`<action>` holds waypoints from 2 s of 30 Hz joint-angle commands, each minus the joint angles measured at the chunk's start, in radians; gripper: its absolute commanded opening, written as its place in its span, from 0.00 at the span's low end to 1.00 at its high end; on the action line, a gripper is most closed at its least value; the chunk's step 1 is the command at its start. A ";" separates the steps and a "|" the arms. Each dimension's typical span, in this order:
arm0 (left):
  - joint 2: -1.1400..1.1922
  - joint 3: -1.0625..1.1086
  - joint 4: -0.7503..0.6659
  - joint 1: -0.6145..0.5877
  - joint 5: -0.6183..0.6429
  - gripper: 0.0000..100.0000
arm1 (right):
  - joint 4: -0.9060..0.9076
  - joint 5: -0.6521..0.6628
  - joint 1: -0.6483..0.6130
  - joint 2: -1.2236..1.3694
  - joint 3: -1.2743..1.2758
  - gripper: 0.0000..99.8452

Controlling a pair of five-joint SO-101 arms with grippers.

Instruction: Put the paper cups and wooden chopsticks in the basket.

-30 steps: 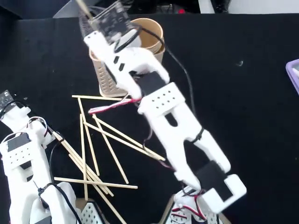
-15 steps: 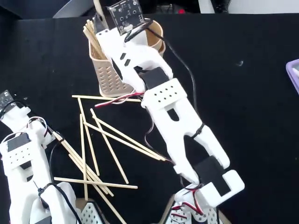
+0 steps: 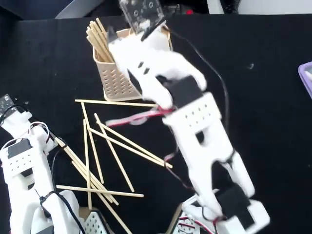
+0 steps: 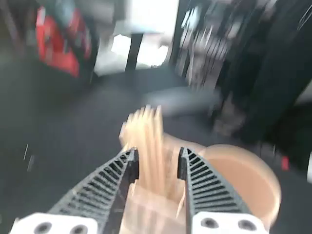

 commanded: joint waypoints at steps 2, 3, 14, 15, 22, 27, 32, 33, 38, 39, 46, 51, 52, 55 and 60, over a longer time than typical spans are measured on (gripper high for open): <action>-0.002 -0.019 -0.017 -0.005 0.011 0.12 | 0.224 0.000 -0.026 -0.077 0.134 0.14; 0.000 -0.024 -0.017 -0.004 0.011 0.12 | 0.224 0.002 -0.025 -0.082 0.194 0.14; 0.118 -0.298 0.178 0.127 -0.120 0.20 | 0.012 0.150 0.086 -0.601 1.049 0.14; 0.169 -0.338 0.195 0.159 -0.133 0.20 | -0.017 0.163 0.137 -0.656 1.121 0.14; 0.614 -0.777 0.374 0.288 -0.052 0.20 | -0.161 0.158 0.334 -0.957 1.504 0.14; 0.896 -1.113 0.493 0.291 0.110 0.20 | -0.255 0.112 0.341 -1.113 1.664 0.14; 1.145 -1.409 0.600 0.289 0.304 0.20 | -0.253 0.114 0.338 -1.218 1.742 0.14; 1.195 -1.463 0.611 0.292 0.350 0.21 | -0.252 0.115 0.338 -1.233 1.751 0.14; 1.415 -1.716 0.694 0.303 0.462 0.21 | -0.250 0.115 0.336 -1.267 1.767 0.14; 1.450 -1.767 0.720 0.312 0.462 0.21 | -0.250 0.115 0.336 -1.267 1.768 0.14; 1.674 -2.097 0.842 0.364 0.465 0.21 | -0.250 0.114 0.336 -1.268 1.768 0.14; 1.783 -2.269 0.901 0.360 0.465 0.20 | -0.250 0.115 0.336 -1.268 1.768 0.14; 1.798 -2.304 0.922 0.360 0.465 0.20 | -0.250 0.115 0.334 -1.268 1.768 0.14; 1.838 -2.376 0.951 0.360 0.465 0.20 | -0.250 0.115 0.334 -1.268 1.768 0.14; 1.884 -2.377 0.951 0.367 0.462 0.20 | -0.250 0.115 0.334 -1.268 1.768 0.14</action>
